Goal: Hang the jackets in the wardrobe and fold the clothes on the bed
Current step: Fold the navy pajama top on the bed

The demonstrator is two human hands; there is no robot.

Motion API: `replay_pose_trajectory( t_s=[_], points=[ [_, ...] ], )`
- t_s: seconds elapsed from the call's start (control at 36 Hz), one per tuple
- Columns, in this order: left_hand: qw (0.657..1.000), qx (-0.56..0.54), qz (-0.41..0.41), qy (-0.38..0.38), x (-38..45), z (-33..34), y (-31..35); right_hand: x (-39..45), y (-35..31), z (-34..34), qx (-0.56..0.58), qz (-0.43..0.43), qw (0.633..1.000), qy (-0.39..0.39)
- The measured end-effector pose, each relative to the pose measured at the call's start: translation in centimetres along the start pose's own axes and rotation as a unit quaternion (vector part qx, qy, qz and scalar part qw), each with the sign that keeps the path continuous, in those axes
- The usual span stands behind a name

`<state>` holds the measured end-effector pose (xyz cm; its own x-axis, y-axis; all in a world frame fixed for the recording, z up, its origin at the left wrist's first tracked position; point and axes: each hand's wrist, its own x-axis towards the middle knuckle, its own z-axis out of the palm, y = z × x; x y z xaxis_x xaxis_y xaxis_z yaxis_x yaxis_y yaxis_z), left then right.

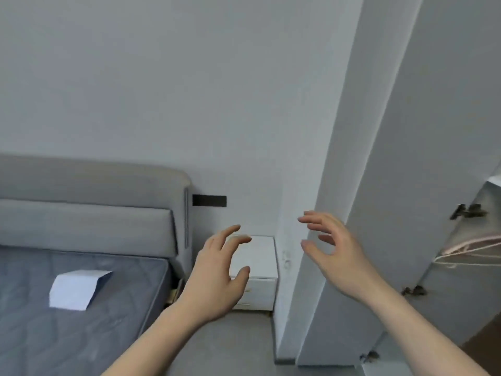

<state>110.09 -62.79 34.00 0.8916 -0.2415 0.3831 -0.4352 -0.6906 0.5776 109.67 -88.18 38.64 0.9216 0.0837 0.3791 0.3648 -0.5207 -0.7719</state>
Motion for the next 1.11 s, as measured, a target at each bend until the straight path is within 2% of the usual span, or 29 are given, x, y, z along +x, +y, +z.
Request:
replay_pose_trajectory(
  t_s=[0.28,0.53,0.81,0.94,1.11],
  points=[
    [0.981,0.044,-0.163,0.099,-18.6,-14.4,-8.7,-4.3,-11.7,18.5,0.082,-0.072,0.977,-0.185],
    [0.934,0.095,-0.297,0.174,-36.4,-24.6,-13.1,-10.6,-21.5,33.3,0.133,-0.127,0.926,-0.329],
    [0.826,0.156,-0.461,0.286,-53.8,-31.5,-11.1,-17.8,-31.4,45.6,0.182,-0.190,0.832,-0.488],
    [0.754,0.171,-0.531,0.346,-60.4,-31.8,-7.8,-21.3,-34.8,49.4,0.200,-0.226,0.769,-0.564],
    [0.686,0.187,-0.601,0.366,-67.0,-30.6,-4.2,-26.3,-37.0,53.2,0.214,-0.249,0.704,-0.630]
  ],
)
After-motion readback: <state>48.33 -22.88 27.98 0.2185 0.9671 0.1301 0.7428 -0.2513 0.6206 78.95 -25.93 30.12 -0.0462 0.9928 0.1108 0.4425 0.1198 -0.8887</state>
